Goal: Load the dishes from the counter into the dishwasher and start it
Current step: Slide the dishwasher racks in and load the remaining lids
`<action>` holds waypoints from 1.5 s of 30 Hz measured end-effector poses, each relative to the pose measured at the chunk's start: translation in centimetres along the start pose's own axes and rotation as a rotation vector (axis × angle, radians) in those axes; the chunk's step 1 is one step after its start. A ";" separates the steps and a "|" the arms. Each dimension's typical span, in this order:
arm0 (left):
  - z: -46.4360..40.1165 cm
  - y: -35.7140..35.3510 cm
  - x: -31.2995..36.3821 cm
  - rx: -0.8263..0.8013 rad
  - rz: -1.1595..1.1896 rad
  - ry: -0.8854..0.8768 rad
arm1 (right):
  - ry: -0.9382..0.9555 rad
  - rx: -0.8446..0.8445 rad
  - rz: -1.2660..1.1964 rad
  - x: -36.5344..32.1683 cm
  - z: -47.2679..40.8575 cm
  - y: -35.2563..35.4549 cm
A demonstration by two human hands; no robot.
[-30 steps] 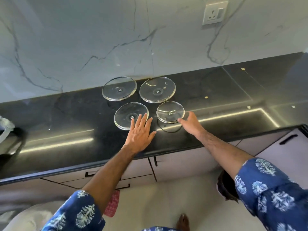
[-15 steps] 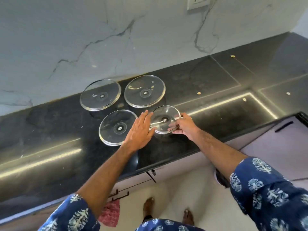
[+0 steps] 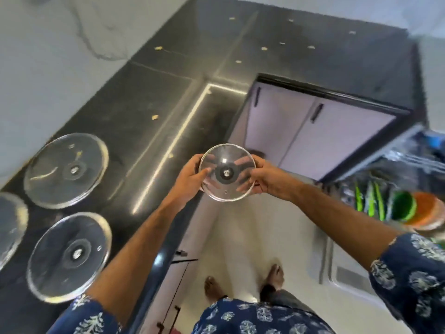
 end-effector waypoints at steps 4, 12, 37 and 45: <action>-1.4 -9.0 2.3 -0.262 -0.151 -0.072 | -0.004 0.055 -0.025 1.6 8.1 6.4; -1.4 -33.4 1.5 -0.591 -0.578 -0.147 | -0.043 0.366 -0.120 8.9 26.8 19.5; -4.0 -84.1 -11.5 -1.008 -0.499 0.482 | -0.386 1.104 0.138 26.5 43.0 51.0; -12.0 -93.1 -20.4 -1.050 -0.644 0.373 | -0.459 1.170 0.187 36.2 40.4 61.1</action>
Point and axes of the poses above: each hand's wrist, its own z-axis away from the middle knuckle, its own y-axis out of the back of the hand, x = y × z, the point moved 2 cm from there along -z, towards the middle knuckle, and after that the axes turned 10 degrees about y, right-handed, at the moved point
